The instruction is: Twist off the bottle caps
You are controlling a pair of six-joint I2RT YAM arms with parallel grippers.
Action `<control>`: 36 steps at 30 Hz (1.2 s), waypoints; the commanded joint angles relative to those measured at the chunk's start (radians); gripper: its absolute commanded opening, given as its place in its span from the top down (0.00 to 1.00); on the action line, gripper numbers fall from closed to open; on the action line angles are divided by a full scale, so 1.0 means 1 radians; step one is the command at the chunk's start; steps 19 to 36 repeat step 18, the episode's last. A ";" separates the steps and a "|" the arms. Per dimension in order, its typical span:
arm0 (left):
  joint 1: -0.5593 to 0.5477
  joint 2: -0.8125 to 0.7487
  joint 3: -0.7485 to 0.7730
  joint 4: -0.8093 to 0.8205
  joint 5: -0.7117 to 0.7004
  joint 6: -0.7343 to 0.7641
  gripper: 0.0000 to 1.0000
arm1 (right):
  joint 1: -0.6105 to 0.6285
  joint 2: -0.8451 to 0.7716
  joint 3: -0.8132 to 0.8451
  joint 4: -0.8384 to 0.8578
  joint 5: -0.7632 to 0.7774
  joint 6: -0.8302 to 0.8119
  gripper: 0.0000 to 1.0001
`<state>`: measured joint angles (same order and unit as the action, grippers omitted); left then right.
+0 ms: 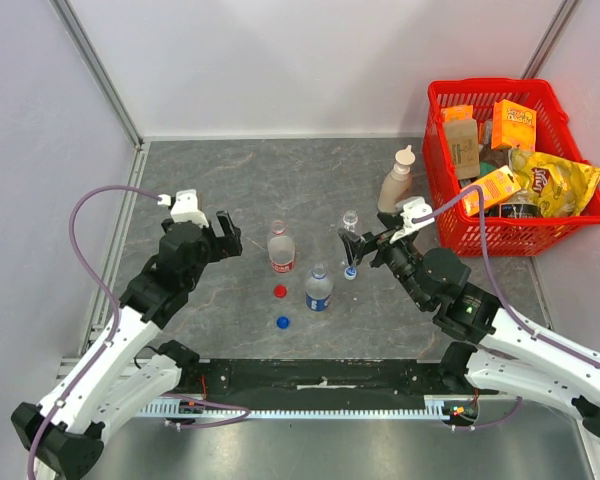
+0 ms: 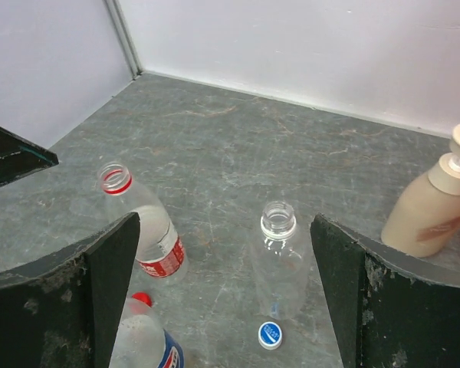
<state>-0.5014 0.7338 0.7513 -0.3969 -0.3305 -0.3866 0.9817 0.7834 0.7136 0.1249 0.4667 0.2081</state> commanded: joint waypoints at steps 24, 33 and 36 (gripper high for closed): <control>-0.002 0.070 -0.033 0.055 -0.168 -0.052 0.00 | -0.294 0.019 0.031 -0.096 -0.171 0.129 0.02; -0.002 0.070 -0.033 0.055 -0.168 -0.052 0.00 | -0.294 0.019 0.031 -0.096 -0.171 0.129 0.02; -0.002 0.070 -0.033 0.055 -0.168 -0.052 0.00 | -0.294 0.019 0.031 -0.096 -0.171 0.129 0.02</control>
